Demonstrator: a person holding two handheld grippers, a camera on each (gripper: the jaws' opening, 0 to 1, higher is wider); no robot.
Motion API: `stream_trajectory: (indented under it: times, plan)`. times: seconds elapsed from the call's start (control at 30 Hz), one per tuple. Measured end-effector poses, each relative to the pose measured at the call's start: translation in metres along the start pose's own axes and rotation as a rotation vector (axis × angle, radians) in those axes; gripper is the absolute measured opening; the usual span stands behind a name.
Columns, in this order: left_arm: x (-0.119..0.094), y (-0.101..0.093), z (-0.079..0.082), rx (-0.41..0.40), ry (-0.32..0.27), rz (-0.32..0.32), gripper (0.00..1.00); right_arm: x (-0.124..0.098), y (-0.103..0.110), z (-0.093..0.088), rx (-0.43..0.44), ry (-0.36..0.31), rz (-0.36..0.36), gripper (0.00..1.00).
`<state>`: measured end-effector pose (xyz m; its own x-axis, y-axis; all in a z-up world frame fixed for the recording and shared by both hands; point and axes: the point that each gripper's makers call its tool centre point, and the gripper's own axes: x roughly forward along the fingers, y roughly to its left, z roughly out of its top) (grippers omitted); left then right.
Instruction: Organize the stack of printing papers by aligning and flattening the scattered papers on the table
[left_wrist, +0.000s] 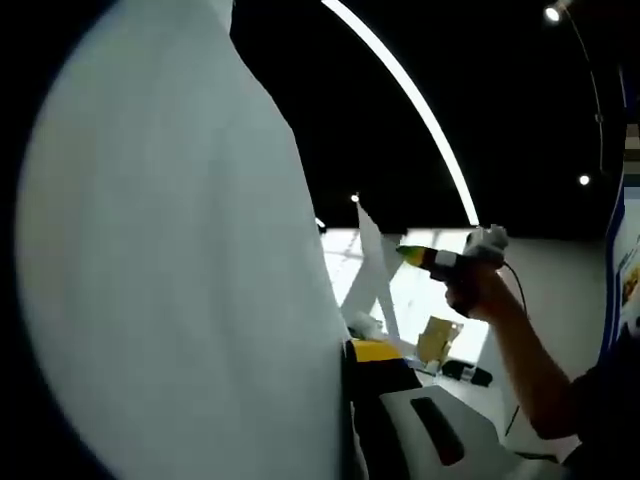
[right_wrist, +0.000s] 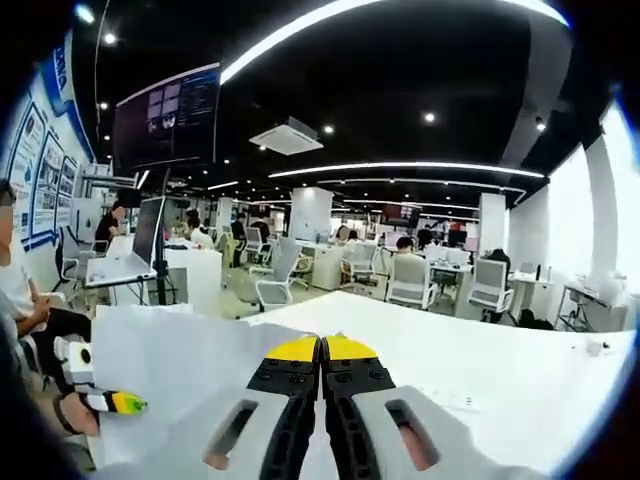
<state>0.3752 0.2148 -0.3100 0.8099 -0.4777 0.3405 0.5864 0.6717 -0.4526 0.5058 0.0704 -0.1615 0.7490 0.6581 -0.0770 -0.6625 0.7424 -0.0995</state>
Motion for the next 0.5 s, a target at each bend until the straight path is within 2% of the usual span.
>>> stream_trajectory:
  times: [0.17, 0.5]
  plan:
    - [0.0, 0.0, -0.001, 0.004, 0.002, 0.0, 0.08, 0.014, -0.004, -0.003, -0.015, 0.018, -0.028, 0.0]
    - [0.0, 0.0, 0.0, 0.008, 0.0, -0.003, 0.08, 0.034, -0.011, -0.012, 0.015, 0.058, -0.041, 0.0]
